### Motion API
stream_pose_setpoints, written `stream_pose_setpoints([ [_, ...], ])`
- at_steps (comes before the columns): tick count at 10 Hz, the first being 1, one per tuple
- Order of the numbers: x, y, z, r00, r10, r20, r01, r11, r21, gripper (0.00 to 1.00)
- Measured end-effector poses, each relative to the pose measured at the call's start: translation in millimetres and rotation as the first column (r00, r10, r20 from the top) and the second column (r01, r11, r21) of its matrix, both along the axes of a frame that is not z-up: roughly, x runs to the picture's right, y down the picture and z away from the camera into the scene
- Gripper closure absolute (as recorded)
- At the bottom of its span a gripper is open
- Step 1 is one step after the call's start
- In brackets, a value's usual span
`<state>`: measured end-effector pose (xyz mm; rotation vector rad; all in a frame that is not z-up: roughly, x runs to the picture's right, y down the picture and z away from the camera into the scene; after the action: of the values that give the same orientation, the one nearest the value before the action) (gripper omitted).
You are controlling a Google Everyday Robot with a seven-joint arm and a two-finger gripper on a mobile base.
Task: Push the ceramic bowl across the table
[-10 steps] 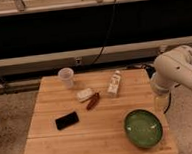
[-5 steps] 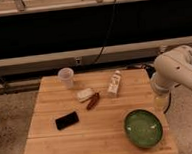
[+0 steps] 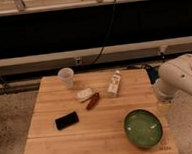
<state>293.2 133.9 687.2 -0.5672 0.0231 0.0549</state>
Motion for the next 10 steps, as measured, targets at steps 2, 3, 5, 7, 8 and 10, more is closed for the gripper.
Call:
stream_pose_setpoints([
  [2,2,10,-0.3,1.000,-0.002,0.003,0.002,1.0000,0.001,0.20],
  [3,3,16,-0.4,1.000,-0.004,0.003,0.004,1.0000,0.002,0.20],
  [5,-1,23,2.2,1.000,-0.004,0.010,0.004,1.0000,0.003,0.20],
  [7,0,27,6.1,1.000,-0.004,0.017,0.004,1.0000,0.005,0.20],
  [8,2,28,5.6,1.000,-0.005,0.018,0.005,1.0000,0.006,0.20],
  [10,1,36,9.4,1.000,-0.001,0.024,0.001,1.0000,0.004,0.20],
])
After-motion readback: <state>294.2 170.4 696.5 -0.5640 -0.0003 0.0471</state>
